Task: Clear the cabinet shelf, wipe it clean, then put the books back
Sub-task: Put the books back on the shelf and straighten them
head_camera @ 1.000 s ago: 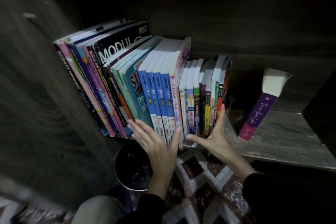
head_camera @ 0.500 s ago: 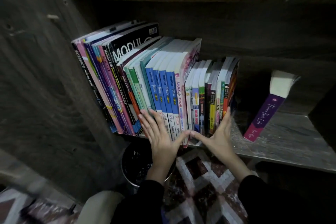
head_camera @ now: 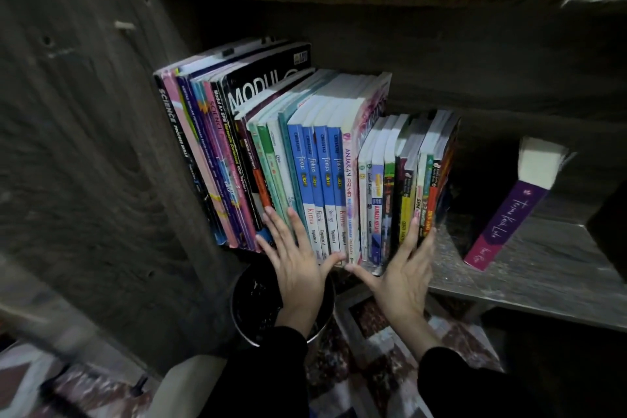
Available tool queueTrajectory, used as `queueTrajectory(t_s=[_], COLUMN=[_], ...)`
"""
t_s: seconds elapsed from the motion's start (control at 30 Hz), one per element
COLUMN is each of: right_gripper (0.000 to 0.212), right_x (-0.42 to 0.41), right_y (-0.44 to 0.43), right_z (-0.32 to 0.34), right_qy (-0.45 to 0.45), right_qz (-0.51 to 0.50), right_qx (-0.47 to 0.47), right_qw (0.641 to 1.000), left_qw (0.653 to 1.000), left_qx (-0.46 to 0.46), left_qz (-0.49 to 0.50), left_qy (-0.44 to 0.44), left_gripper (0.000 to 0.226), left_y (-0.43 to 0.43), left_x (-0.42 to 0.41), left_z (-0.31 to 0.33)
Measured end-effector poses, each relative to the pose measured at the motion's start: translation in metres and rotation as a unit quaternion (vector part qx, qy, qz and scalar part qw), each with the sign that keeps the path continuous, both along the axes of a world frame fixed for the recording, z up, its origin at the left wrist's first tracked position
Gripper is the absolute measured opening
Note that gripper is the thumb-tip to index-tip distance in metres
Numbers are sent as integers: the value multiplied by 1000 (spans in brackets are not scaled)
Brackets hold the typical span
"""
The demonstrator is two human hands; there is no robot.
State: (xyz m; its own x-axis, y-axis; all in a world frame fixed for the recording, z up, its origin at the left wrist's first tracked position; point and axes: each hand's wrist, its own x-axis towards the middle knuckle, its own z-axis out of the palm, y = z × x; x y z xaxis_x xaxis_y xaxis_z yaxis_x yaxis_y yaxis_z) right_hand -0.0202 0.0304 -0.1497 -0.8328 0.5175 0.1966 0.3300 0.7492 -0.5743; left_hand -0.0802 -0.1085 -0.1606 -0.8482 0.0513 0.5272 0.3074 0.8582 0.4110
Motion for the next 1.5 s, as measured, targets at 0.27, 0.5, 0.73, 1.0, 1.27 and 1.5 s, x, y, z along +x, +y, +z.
queueTrajectory(t_s=[0.27,0.5,0.73,1.0,1.27,1.5], right_gripper=[128,87,36,58,37,56], right_x=[4,-7,12,7,-23,-67], right_y=[-25,-54,-69,-102,-105,-89], right_z=[6,57,24,11,117,197], right_qy=[102,337,197,47,385,108], right_qz=[-24,130,219,178,194,306], right_qx=[9,154,74,-124,113,377], right_qw=[994,920,953,975,895,867], left_qw=[981,984,983,956,938,944], left_qx=[166,171,159,278,338,324], left_qz=[-97,-57,-87,-75,-81,-30], left_qy=[14,2,26,-61,-5,57], left_gripper=[93,89,60,63,67,57], left_y=[4,1,-45,-48,-47,-49], left_x=[30,10,15,23,1,7], left_z=[21,73,50,48,111,126])
